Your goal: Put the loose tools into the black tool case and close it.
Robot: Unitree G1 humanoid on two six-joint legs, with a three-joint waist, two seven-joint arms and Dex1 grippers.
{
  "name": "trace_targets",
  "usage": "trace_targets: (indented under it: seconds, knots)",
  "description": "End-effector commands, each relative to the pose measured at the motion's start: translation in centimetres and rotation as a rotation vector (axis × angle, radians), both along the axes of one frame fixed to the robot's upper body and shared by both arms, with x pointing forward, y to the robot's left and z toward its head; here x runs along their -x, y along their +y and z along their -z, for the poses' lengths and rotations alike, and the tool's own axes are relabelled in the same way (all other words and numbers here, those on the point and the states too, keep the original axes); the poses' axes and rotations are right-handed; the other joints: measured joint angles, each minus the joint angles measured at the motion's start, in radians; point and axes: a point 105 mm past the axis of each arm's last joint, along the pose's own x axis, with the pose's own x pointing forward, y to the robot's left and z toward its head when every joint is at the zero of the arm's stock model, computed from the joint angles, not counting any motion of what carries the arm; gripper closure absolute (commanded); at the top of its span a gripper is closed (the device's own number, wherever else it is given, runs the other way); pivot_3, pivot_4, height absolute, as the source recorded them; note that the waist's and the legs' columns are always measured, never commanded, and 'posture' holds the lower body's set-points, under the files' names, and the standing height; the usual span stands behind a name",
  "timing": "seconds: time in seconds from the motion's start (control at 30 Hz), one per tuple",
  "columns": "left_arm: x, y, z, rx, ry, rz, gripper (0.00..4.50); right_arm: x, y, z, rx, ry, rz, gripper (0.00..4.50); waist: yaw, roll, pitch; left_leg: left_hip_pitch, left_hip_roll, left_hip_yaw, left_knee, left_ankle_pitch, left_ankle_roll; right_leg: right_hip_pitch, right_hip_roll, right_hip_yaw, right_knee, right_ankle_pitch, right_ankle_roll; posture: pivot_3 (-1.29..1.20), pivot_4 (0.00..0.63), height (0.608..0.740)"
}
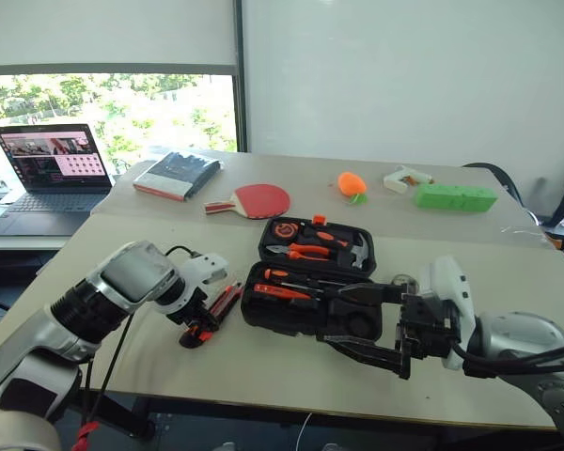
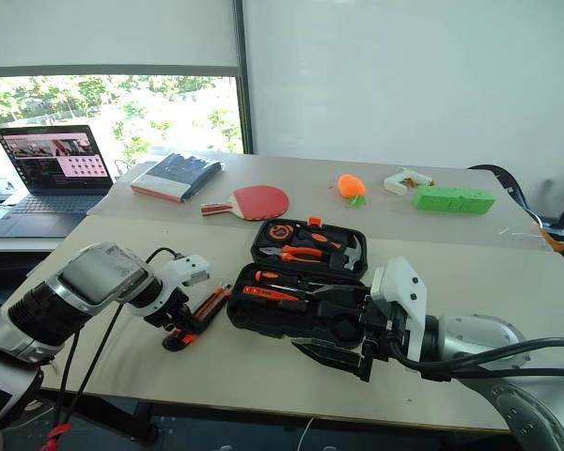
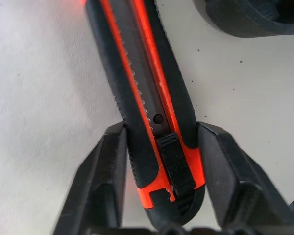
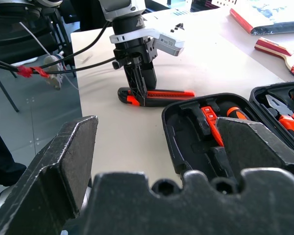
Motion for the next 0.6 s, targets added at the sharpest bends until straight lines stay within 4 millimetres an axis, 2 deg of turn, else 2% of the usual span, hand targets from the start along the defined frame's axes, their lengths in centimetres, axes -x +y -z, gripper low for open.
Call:
trace_targets:
  seconds: [0.03,0.13,0.2,0.3,0.37,0.43,0.5,0.6]
  knots:
    - [-0.1,2.0,1.0,-0.038,0.015,-0.039,2.85,0.3,0.1,-1.0,-0.012,-0.054,-0.011,0.0,-0.001,0.0,0.0,0.0,0.0,0.0,0.0,0.0,0.0,0.0,0.0,0.0,0.0,0.0,0.0,0.0,0.15,0.736]
    - [-1.1,4.1,0.5,-0.061,-0.025,-0.083,2.85,0.3,0.0,-0.9,-0.006,-0.053,-0.011,0.0,-0.004,0.0,0.0,0.001,0.0,0.0,0.0,0.0,0.0,0.0,0.0,0.0,0.001,0.0,0.0,0.0,0.15,0.736]
    - [-3.1,7.2,-0.8,-0.115,-0.132,-0.127,2.85,0.3,-0.1,-0.9,0.002,-0.053,-0.014,0.0,-0.007,0.0,0.0,0.002,0.0,0.0,0.0,0.0,0.0,0.0,0.001,0.001,0.001,0.0,-0.001,0.0,0.15,0.736]
    - [-5.3,9.7,-2.7,-0.154,-0.243,-0.15,2.85,0.4,-0.3,-1.1,0.007,-0.053,-0.015,0.0,-0.011,0.0,0.0,0.003,0.0,0.002,0.0,0.001,0.0,0.001,0.003,0.001,0.001,0.0,-0.003,0.0,0.15,0.736]
    - [-7.1,8.8,-5.0,-0.111,-0.361,-0.04,2.85,0.4,-0.5,-1.1,0.015,-0.05,-0.013,0.0,-0.012,-0.001,0.0,0.003,0.0,0.002,-0.001,0.002,0.0,0.0,0.004,0.001,0.001,0.0,-0.004,0.0,0.15,0.736]
    - [-8.0,5.9,-7.7,-0.009,-0.444,0.147,2.85,0.4,-0.7,-1.0,0.028,-0.045,-0.013,0.0,-0.003,-0.001,0.001,0.001,0.0,0.002,-0.001,0.002,0.0,-0.001,0.004,0.001,0.0,0.0,-0.004,0.0,0.15,0.736]
    - [-7.8,3.4,-9.4,0.064,-0.457,0.295,2.85,0.5,-0.8,-0.9,0.036,-0.039,-0.016,0.0,0.02,-0.003,0.001,-0.006,0.0,0.003,0.0,0.002,-0.001,-0.004,0.001,-0.003,-0.001,-0.001,-0.003,0.0,0.15,0.736]
    - [-6.9,-0.6,-10.7,0.107,-0.437,0.577,2.85,0.6,-1.1,-0.8,0.048,-0.027,-0.018,0.0,0.031,-0.003,0.001,-0.017,-0.003,0.003,0.003,0.001,0.0,-0.011,-0.002,-0.004,-0.004,0.001,0.0,0.0,0.15,0.736]
